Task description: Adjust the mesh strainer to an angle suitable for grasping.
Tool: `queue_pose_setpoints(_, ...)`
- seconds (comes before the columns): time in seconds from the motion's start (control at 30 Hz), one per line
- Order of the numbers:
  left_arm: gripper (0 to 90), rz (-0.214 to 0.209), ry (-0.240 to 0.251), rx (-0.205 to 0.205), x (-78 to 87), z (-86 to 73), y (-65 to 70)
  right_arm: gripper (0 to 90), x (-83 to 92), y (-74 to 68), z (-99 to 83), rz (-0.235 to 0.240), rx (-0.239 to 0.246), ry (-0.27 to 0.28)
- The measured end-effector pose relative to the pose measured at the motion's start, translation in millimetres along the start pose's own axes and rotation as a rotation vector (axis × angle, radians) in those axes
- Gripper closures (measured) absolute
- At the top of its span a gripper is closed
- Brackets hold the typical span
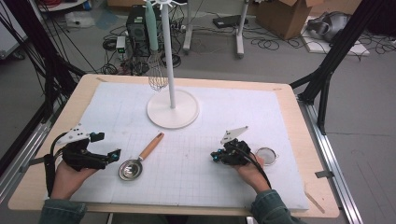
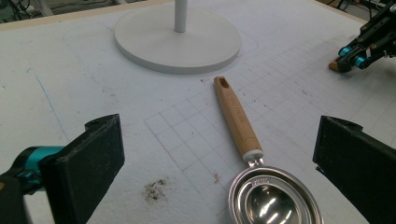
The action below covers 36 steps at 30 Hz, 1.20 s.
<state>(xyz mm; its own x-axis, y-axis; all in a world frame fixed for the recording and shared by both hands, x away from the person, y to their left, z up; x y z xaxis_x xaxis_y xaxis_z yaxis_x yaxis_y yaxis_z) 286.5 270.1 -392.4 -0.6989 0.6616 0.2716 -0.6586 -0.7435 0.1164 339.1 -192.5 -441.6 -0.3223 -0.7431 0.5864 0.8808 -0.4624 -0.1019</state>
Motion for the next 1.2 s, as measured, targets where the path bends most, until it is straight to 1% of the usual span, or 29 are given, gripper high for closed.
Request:
queue_pose_setpoints(0.2, 2.5, 0.000, 0.002, -0.002, 0.4, 0.7, 0.0, 89.7, -1.3, 2.2, 1.9, -0.012, -0.001, -0.003)
queue_pose_setpoints(0.37, 2.5, -0.001, 0.001, -0.002, 0.4, 0.7, 0.0, 89.7, -3.7, 5.2, 5.2, -0.031, 0.002, -0.009)
queue_pose_setpoints(0.43, 2.5, -0.001, 0.003, -0.001, 0.6, 0.8, -0.1, 89.7, -4.2, 6.9, 5.4, -0.034, -0.008, -0.006)
queue_pose_setpoints(0.63, 2.5, -0.004, 0.002, 0.000, -0.2, 0.5, 0.3, 89.7, -6.1, 11.2, 7.5, -0.056, -0.016, -0.004)
queue_pose_setpoints(0.77, 2.5, 0.000, 0.003, -0.001, 0.1, 0.7, 0.2, 89.7, -7.1, 16.0, 11.3, -0.079, -0.034, -0.003)
queue_pose_setpoints(0.93, 2.5, 0.000, 0.007, 0.000, 0.8, 0.8, -0.4, 89.7, -8.9, 20.1, 17.7, -0.096, -0.034, -0.001)
queue_pose_setpoints(1.03, 2.5, -0.001, 0.006, -0.001, 1.0, 0.9, -0.6, 89.7, -11.1, 22.7, 18.3, -0.099, -0.043, -0.006)
queue_pose_setpoints(1.07, 2.5, 0.001, 0.006, 0.001, 1.4, 1.0, -0.4, 89.7, -10.5, 22.5, 18.9, -0.092, -0.045, -0.006)
queue_pose_setpoints(1.1, 2.5, 0.002, 0.007, 0.001, 1.9, 1.0, -0.6, 89.8, -7.4, 22.0, 20.6, -0.090, -0.038, 0.016)
queue_pose_setpoints(1.17, 2.5, 0.005, 0.007, 0.002, 1.9, 0.9, -1.3, 89.7, 2.6, 22.0, 24.0, -0.089, -0.050, 0.072)
queue_pose_setpoints(1.2, 2.5, 0.002, 0.004, 0.001, 1.3, 0.6, -1.7, 89.7, 6.8, 22.0, 24.9, -0.084, -0.057, 0.084)
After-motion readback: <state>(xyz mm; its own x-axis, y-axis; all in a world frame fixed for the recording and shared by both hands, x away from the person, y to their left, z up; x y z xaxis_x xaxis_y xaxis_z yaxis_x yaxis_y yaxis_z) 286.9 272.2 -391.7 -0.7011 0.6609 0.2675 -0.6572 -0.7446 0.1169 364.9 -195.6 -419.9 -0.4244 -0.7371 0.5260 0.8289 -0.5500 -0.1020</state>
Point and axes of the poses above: each handheld gripper's, and its own axes: x roughly backward along the jaws, z roughly out of its top, y roughly to its right, the point moved 1 cm from there along -x, roughly forward along the jaws, and after that the axes turned 11 degrees about y, right-handed, at the moved point
